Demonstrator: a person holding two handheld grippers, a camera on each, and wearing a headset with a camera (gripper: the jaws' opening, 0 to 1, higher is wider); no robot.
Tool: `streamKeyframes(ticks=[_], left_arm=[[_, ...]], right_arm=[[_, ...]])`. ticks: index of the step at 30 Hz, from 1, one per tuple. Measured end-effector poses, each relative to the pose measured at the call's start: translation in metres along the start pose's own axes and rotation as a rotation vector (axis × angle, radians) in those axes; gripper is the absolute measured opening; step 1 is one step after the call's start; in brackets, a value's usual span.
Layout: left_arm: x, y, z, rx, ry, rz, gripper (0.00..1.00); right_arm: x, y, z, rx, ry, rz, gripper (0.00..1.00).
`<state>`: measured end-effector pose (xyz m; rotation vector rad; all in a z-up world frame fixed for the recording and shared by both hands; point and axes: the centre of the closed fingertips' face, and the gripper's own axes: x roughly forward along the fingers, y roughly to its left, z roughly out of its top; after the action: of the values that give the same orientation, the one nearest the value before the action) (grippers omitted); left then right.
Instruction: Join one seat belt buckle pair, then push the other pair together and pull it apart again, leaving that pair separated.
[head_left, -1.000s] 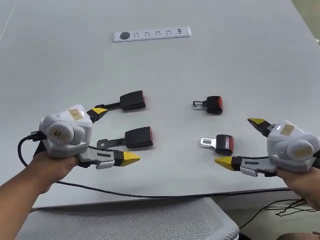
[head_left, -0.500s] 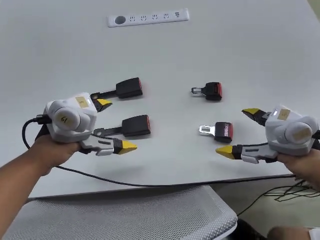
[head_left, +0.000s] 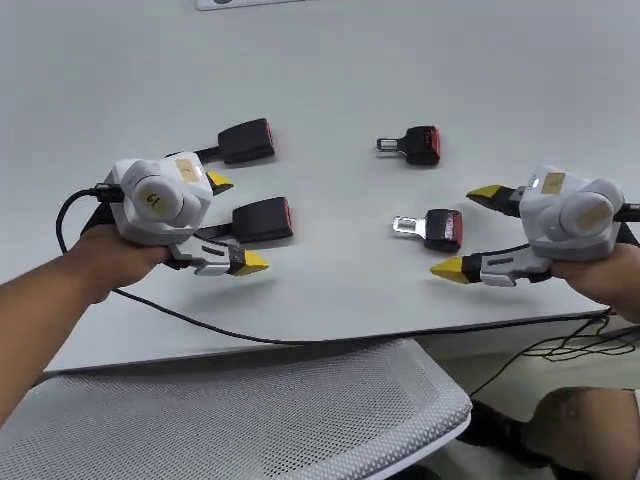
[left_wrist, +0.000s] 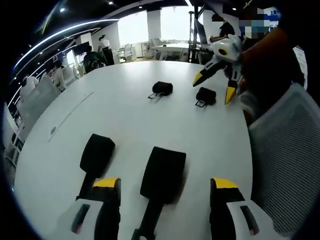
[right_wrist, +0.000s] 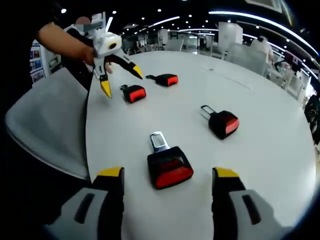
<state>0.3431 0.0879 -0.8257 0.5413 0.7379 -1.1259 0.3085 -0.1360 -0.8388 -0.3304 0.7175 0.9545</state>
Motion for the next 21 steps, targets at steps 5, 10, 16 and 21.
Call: streamKeyframes(ticks=[5,10,16,21], left_arm=[[0.007,0.001,-0.001,0.011,0.015,-0.011,0.69],[0.012,0.002,-0.007,0.016,0.044,-0.03,0.61],[0.019,0.001,-0.014,0.04,0.08,-0.055,0.58],[0.023,0.002,-0.01,0.043,0.07,-0.074,0.55]], right_arm=[[0.004,0.002,-0.004,-0.009,0.019,0.027,0.67],[0.006,0.003,-0.007,-0.036,0.034,0.05,0.63],[0.003,0.001,-0.008,-0.036,0.051,0.074,0.55],[0.002,0.0,-0.01,-0.065,0.065,0.096,0.51]])
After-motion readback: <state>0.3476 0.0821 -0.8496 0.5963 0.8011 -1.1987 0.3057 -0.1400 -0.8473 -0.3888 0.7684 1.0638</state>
